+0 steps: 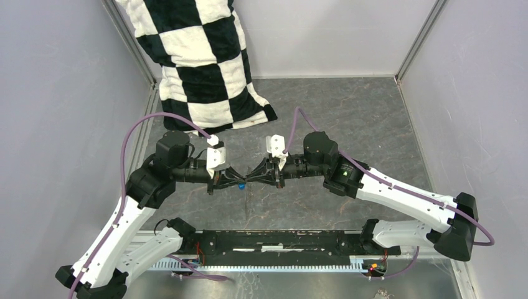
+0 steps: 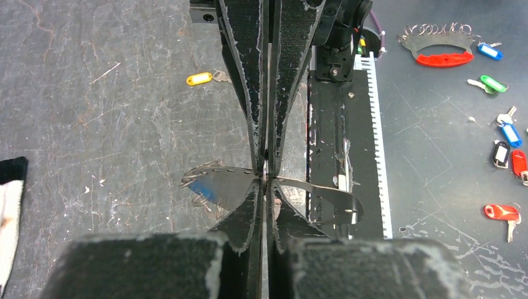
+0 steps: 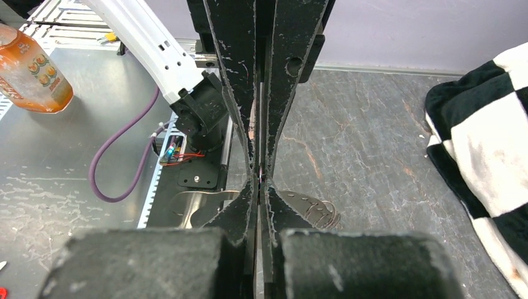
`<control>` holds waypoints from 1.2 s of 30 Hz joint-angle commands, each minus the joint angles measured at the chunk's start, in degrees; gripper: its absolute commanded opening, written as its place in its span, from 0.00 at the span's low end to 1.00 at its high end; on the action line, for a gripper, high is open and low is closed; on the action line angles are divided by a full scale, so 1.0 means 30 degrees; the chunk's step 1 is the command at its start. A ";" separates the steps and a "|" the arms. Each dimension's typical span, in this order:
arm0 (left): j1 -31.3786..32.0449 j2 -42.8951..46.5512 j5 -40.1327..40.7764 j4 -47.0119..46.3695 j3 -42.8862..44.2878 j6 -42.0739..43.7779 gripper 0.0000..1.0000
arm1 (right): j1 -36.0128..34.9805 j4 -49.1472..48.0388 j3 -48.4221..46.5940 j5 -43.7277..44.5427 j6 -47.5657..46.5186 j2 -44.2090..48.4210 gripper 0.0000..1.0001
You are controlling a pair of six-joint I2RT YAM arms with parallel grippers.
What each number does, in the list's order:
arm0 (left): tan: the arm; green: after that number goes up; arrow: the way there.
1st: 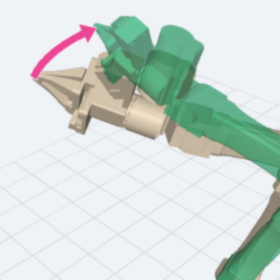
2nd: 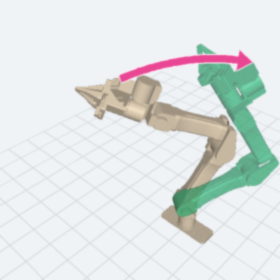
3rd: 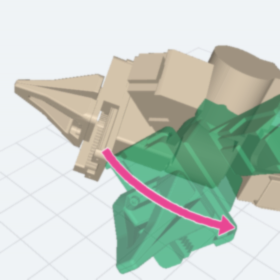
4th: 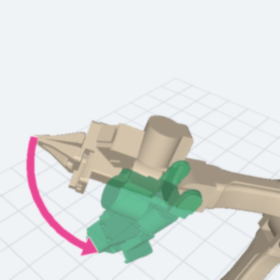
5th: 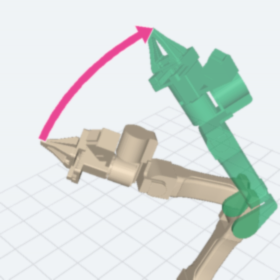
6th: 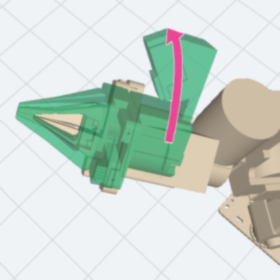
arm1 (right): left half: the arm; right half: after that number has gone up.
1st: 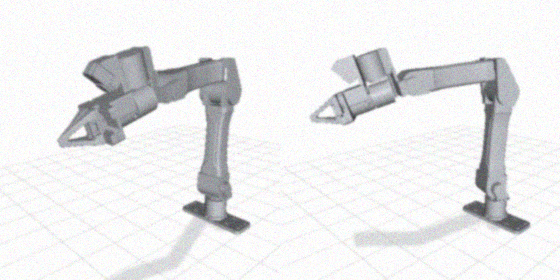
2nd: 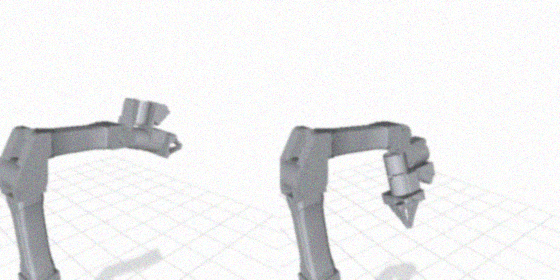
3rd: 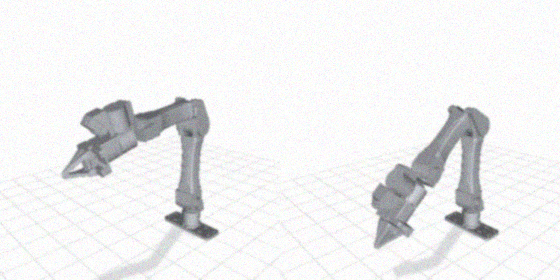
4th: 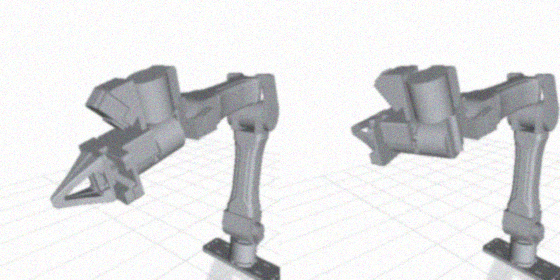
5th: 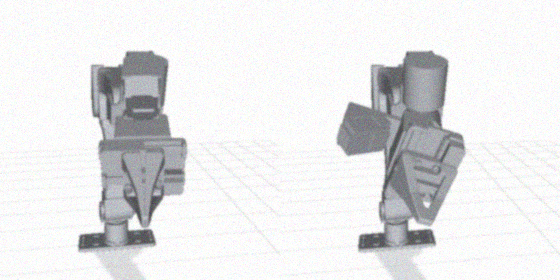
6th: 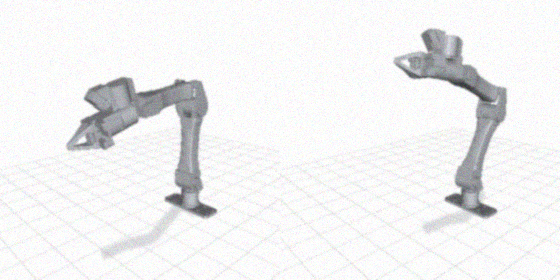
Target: Put the keys on the keyring
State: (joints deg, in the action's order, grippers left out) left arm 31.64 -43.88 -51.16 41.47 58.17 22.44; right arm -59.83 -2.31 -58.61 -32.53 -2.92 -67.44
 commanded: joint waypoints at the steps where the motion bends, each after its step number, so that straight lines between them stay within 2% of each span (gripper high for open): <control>1: 0.0065 0.0133 -0.0715 0.0029 0.0477 0.1027 0.02 | 0.0074 -0.0089 -0.0844 -0.0303 -0.0374 0.0099 0.05; 2: 0.0071 0.0187 -0.0681 0.0032 0.0458 0.1180 0.02 | 0.0083 0.0024 -0.0891 -0.0195 -0.0375 0.0134 0.12; 4: 0.0081 0.0304 -0.0552 0.0033 0.0188 0.1418 0.02 | 0.0110 0.0124 -0.0963 0.0234 -0.0513 0.0369 0.20; 8: 0.0081 0.0466 -0.0331 -0.0083 -0.0264 0.1698 0.02 | 0.0329 0.0407 -0.1008 0.2029 -0.0450 0.1118 0.48; 9: 0.0062 0.0496 -0.0300 -0.0172 -0.0348 0.1707 0.02 | 0.0439 0.0488 -0.0879 0.2632 -0.0419 0.1415 0.52; 12: 0.0060 0.0617 -0.0132 -0.0601 -0.0654 0.1668 0.02 | 0.0899 0.0708 -0.0060 0.5285 0.0057 0.2551 0.61; 19: 0.0060 0.0652 0.0358 -0.0971 -0.1516 0.1792 0.02 | 0.2344 0.2654 0.3091 1.2155 0.2607 0.4725 0.74; 27: 0.0060 0.0388 0.0498 -0.0913 -0.1607 0.2296 0.02 | 0.4145 0.4959 0.7738 1.8649 0.6210 0.4713 0.71; 31: 0.0059 0.0380 0.0459 -0.0760 -0.1509 0.2566 0.02 | 0.5550 0.4237 1.0578 1.9343 0.8575 0.4674 0.70; 36: 0.0059 0.0441 0.0342 -0.0678 -0.1487 0.2541 0.02 | 0.6918 0.2550 1.2677 1.9024 0.9585 0.4658 0.65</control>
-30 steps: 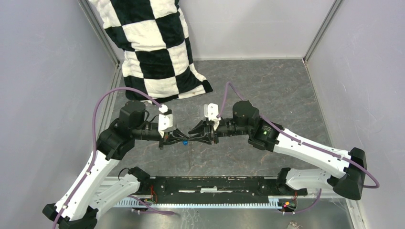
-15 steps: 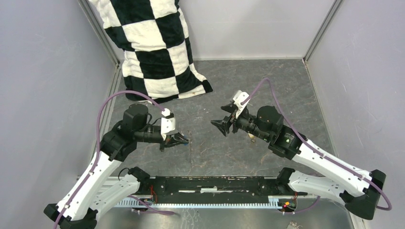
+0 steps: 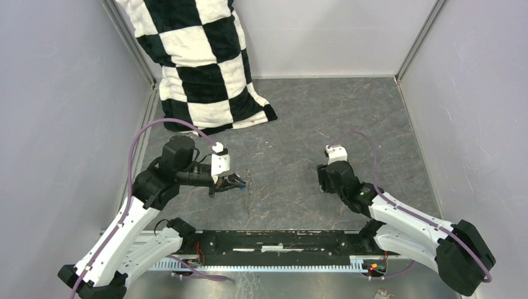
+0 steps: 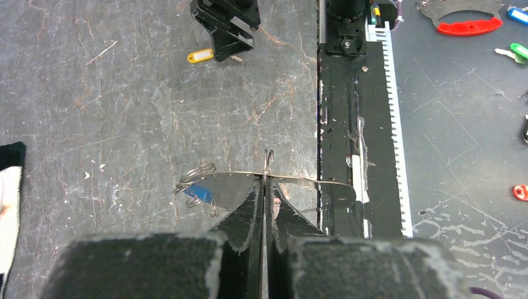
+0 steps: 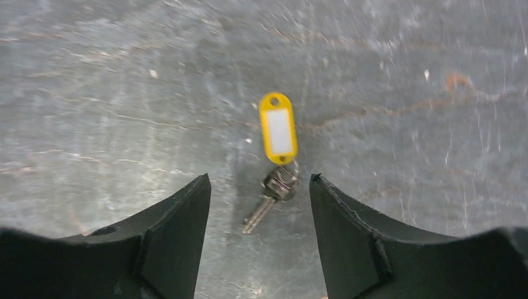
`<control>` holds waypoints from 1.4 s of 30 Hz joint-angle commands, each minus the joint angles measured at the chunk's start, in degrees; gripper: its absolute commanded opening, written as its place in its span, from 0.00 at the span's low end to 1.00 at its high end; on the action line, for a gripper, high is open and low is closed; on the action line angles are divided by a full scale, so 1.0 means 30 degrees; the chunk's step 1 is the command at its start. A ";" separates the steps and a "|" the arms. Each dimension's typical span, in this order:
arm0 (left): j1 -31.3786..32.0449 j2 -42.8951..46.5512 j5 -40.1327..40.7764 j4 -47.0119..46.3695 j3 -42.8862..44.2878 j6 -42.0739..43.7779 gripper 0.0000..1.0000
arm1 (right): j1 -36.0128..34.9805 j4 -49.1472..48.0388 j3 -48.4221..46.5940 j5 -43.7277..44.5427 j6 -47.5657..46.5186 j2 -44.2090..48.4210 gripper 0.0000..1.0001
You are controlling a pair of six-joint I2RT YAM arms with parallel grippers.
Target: Put the keys on the keyring
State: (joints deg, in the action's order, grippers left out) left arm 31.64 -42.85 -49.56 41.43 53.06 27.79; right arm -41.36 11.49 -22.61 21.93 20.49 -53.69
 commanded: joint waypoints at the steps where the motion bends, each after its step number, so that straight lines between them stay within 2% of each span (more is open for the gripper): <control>1: 0.0059 0.0103 -0.0191 -0.0682 0.0215 0.0756 0.02 | 0.0978 -0.2206 0.0854 0.0823 0.1784 0.0014 0.64; 14: 0.0060 0.0271 -0.0158 -0.0740 0.0214 0.0763 0.02 | 0.3959 -0.4270 0.2095 -0.2248 0.2046 -0.0854 0.42; 31: 0.0060 0.0629 0.0054 -0.1416 0.0126 0.0207 0.02 | 0.4779 -0.4420 0.2546 -0.3118 0.2149 -0.0931 0.34; 42: 0.0059 0.0595 0.0041 -0.1417 0.0218 0.0235 0.02 | 0.4919 -0.4502 0.2736 -0.3314 0.2164 -0.0948 0.21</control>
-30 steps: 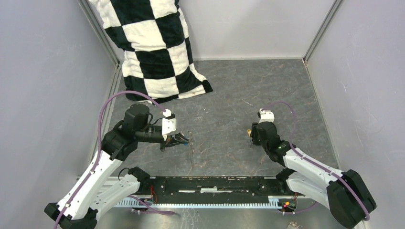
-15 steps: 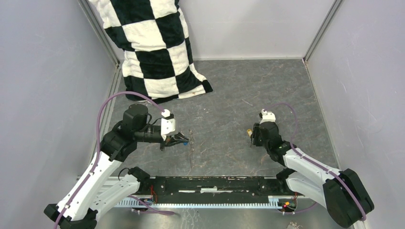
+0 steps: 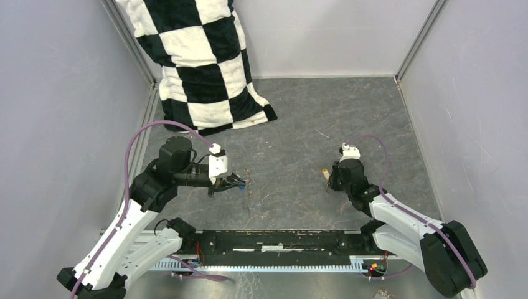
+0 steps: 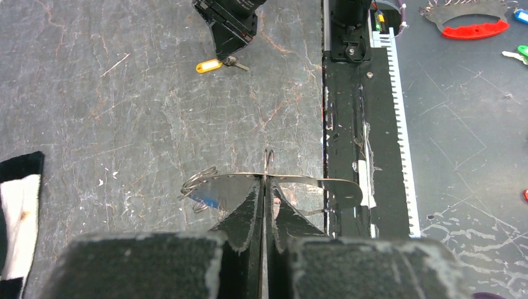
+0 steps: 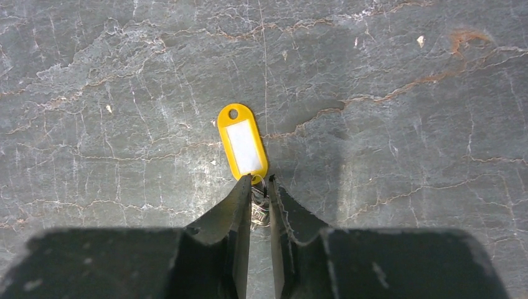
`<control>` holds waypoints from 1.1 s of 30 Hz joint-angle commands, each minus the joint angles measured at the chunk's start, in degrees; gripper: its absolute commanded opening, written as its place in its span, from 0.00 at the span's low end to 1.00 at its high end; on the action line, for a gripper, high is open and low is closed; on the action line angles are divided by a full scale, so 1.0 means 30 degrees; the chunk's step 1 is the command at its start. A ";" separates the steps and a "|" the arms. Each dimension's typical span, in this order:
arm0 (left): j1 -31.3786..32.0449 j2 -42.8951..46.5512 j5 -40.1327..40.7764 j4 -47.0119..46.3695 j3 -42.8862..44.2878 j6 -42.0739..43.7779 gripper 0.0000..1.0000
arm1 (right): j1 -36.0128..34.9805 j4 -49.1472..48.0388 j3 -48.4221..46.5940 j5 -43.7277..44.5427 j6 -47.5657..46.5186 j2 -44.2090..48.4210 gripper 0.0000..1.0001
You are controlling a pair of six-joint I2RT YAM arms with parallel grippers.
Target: Put the keys on the keyring
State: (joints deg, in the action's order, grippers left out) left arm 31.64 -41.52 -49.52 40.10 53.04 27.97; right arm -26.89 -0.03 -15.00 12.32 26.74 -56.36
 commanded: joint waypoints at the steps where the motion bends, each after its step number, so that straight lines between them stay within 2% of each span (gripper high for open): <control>1: 0.0059 0.0149 0.0043 -0.0980 0.0222 0.0175 0.02 | 0.0098 -0.0663 0.0169 -0.0147 0.0104 -0.0082 0.19; 9: 0.0059 0.0157 0.0295 -0.1137 0.0171 0.0211 0.02 | 0.0132 -0.0779 -0.0165 -0.0715 -0.0359 0.0138 0.01; 15: 0.0059 0.0158 0.0487 -0.1390 0.0105 0.0121 0.02 | 0.0138 -0.0985 -0.0556 -0.1616 -0.1237 0.0686 0.00; 19: 0.0059 0.0158 0.0713 -0.1815 -0.0088 -0.0112 0.02 | 0.0129 -0.1849 -0.1262 -0.4575 -0.2632 0.1494 0.00; 23: 0.0059 0.0143 0.1945 -0.3337 -0.0746 -0.1975 0.02 | 0.0094 -0.1951 -0.2740 -0.8734 -0.4224 0.1969 0.00; 27: 0.0059 0.0041 0.2068 -0.4269 -0.1279 -0.3221 0.02 | 0.0005 -0.1512 -0.4261 -1.2507 -0.5274 0.2354 0.01; 30: 0.0059 0.0097 0.2042 -0.4980 -0.1681 -0.4089 0.02 | -0.0543 -0.1930 -0.4902 -1.5427 -0.6180 0.3077 0.01; 33: 0.0061 0.0128 0.2035 -0.5409 -0.1895 -0.4432 0.02 | -0.1507 -0.2378 -0.5501 -1.6985 -0.6831 0.3875 0.01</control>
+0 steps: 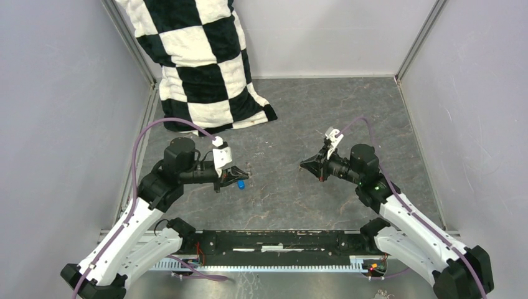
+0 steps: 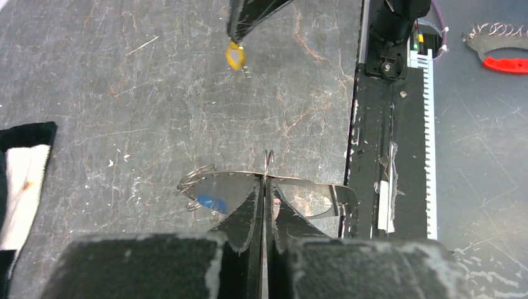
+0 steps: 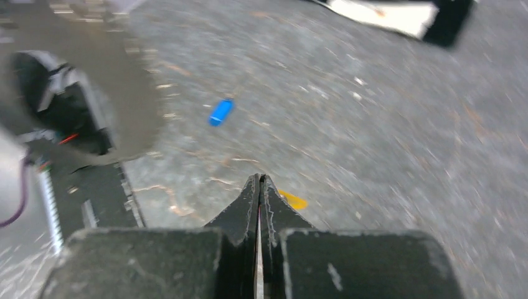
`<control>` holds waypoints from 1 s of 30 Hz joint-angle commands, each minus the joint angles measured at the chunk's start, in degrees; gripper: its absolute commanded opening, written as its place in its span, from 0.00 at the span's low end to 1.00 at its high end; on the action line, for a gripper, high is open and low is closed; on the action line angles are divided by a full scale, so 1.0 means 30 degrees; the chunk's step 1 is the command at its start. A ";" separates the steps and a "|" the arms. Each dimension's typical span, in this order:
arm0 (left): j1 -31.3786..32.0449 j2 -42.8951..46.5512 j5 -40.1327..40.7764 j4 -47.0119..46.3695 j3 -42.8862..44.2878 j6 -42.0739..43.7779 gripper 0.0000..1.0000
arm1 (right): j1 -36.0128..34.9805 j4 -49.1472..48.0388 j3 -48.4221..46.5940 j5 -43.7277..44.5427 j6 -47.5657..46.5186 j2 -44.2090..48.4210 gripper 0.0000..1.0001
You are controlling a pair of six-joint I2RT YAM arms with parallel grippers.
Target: Put the keys on the keyring
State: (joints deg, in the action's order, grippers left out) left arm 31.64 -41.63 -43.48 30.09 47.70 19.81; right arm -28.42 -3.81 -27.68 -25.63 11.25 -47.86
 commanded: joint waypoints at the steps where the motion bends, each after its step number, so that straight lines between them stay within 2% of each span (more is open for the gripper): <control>1: 0.0060 0.0165 -0.0003 -0.2149 -0.0158 -0.1793 0.02 | -0.1217 -0.1256 -0.1542 -0.4914 -0.1667 0.1103 0.01; 5: 0.0071 0.0234 -0.0292 -0.2601 -0.0487 -0.2053 0.02 | -0.2193 -0.1777 -0.2725 -0.6524 -0.1530 0.0529 0.01; 12: 0.0089 0.0485 -0.0264 -0.3431 -0.1028 -0.2085 0.02 | -0.5230 -0.1735 -0.5193 -0.6208 -0.1844 -0.1335 0.01; 22: 0.0089 0.0976 0.0526 -0.4052 -0.1390 -0.1968 0.02 | -0.8021 -0.1806 -0.6873 -0.1305 -0.2115 -0.2771 0.01; 30: 0.0103 0.0495 0.1050 -0.4083 -0.1290 -0.2099 0.02 | -0.9911 -0.0973 -0.8232 0.2239 -0.3597 -0.3946 0.01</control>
State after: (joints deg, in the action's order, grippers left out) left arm 31.64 -39.72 -41.56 21.58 43.42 15.81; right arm -56.10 -6.85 -48.21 -26.55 3.57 -58.28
